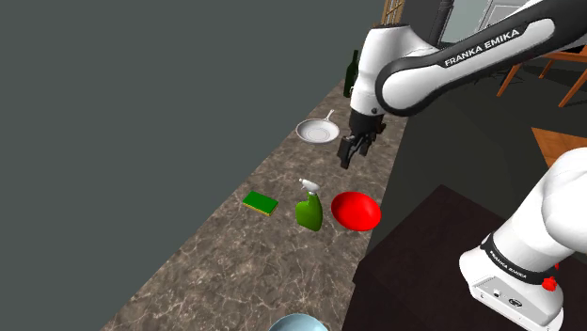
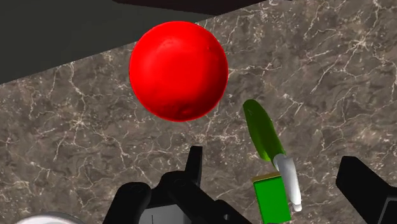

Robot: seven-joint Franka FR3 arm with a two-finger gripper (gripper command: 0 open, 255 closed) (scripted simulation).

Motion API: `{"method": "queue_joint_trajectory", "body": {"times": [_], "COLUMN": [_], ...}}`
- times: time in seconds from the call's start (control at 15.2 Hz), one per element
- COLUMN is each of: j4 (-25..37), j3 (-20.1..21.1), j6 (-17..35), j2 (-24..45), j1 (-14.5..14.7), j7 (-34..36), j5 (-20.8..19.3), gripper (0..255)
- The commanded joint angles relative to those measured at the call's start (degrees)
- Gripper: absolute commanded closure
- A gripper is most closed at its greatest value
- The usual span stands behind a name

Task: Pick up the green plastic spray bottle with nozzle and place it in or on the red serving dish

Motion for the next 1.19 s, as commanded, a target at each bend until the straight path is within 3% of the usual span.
{"method": "queue_joint_trajectory", "body": {"times": [0.0, 0.53, 1.12], "j4": [0.73, 7.99, 8.47], "j3": [0.95, 3.92, 3.22], "j6": [4.20, 17.28, 23.23], "j2": [4.13, 22.10, 28.57], "j1": [0.40, 2.17, 2.98], "j7": [0.14, 4.00, 5.91], "j5": [-0.40, -6.47, -9.20], "gripper": [0, 0, 0]}}
